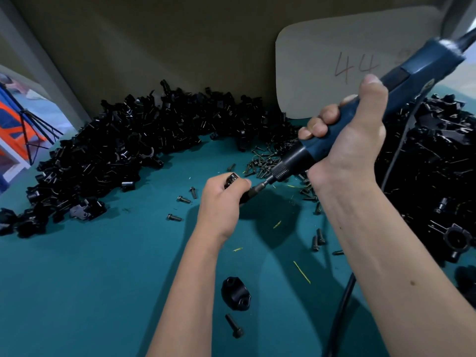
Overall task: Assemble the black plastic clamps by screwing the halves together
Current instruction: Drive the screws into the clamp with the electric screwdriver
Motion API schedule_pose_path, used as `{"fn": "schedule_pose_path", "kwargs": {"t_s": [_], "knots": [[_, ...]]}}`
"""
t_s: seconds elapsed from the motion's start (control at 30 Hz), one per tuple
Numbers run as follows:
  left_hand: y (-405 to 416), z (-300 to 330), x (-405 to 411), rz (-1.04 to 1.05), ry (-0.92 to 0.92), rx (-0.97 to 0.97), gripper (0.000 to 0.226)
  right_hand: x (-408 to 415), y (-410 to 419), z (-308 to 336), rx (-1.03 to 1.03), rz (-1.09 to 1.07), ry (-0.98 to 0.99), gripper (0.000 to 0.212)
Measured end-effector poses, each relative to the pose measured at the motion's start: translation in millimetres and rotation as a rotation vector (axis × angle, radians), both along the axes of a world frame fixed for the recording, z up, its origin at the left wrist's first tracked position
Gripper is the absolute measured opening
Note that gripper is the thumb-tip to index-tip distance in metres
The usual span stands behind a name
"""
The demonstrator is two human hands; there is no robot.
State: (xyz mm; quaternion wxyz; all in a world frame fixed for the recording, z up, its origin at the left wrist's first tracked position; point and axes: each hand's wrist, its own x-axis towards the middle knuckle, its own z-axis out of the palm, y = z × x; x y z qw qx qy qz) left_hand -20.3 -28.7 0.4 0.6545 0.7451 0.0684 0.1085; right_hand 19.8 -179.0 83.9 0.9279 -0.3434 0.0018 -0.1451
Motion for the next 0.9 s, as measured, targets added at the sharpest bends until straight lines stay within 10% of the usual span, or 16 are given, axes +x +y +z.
{"fn": "schedule_pose_path", "kwargs": {"t_s": [0.9], "knots": [[5.3, 5.4, -5.0, -0.168, 0.119, -0.041, 0.038, -5.6, 0.6, 6.7, -0.117, -0.014, -0.124, 0.036]]}}
